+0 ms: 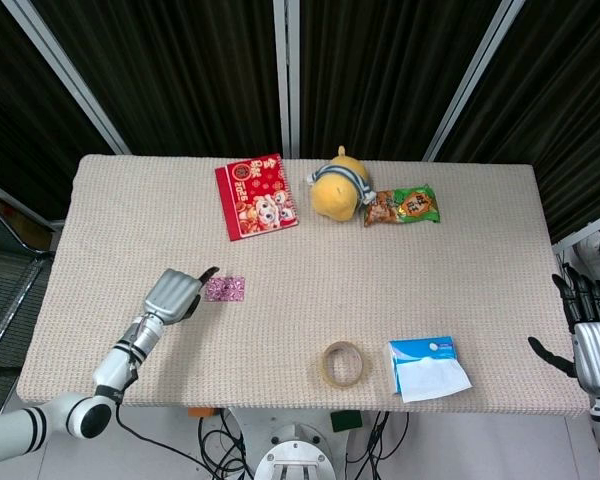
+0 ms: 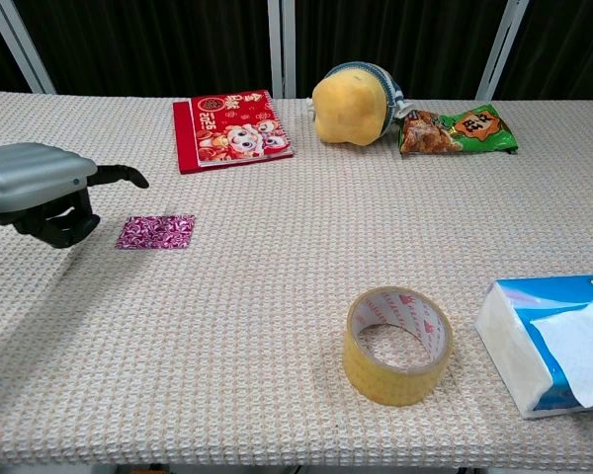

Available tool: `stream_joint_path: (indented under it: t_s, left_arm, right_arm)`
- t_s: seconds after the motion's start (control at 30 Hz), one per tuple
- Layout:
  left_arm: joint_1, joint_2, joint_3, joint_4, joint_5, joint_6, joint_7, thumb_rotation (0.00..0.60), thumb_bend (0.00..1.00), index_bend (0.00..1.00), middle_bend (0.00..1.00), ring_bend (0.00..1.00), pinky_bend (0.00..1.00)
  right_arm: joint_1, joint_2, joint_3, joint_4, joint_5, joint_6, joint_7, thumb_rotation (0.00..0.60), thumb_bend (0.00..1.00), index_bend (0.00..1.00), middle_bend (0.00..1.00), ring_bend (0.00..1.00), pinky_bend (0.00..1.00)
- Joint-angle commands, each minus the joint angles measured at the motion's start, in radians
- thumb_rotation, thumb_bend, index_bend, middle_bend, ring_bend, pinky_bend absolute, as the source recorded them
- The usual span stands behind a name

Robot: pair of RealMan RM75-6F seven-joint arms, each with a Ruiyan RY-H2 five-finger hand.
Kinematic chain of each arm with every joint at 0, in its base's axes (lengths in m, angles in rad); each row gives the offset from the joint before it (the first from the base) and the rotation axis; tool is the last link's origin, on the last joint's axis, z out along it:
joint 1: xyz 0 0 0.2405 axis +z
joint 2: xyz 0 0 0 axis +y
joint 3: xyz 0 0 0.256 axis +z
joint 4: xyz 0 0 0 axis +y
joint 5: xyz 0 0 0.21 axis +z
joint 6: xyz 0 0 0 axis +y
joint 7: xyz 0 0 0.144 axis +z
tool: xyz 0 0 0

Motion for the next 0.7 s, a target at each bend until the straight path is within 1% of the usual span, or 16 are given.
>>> stream_joint_path:
  t_s: [0.03, 0.3, 0.7]
  left_arm:
    - [-0.019, -0.020, 0.006, 0.021, -0.022, -0.011, 0.016, 0.600, 0.58, 0.14, 0.88, 0.85, 0.85]
    - [-0.036, -0.027, 0.047, 0.016, -0.013, -0.010, 0.020, 0.600, 0.58, 0.15, 0.88, 0.85, 0.85]
    - [-0.068, -0.042, 0.091, 0.021, -0.069, -0.041, 0.057, 0.600, 0.61, 0.16, 0.88, 0.85, 0.85]
  right_arm:
    - [0.001, -0.004, -0.001, 0.005, 0.004, -0.005, 0.002, 0.570, 0.37, 0.00, 0.00, 0.00, 0.00]
    - [-0.008, -0.008, -0.003, 0.019, 0.011, 0.001, 0.012, 0.568, 0.37, 0.00, 0.00, 0.00, 0.00]
    - [-0.020, -0.016, -0.008, 0.031, 0.010, 0.012, 0.019, 0.571, 0.37, 0.00, 0.00, 0.00, 0.00]
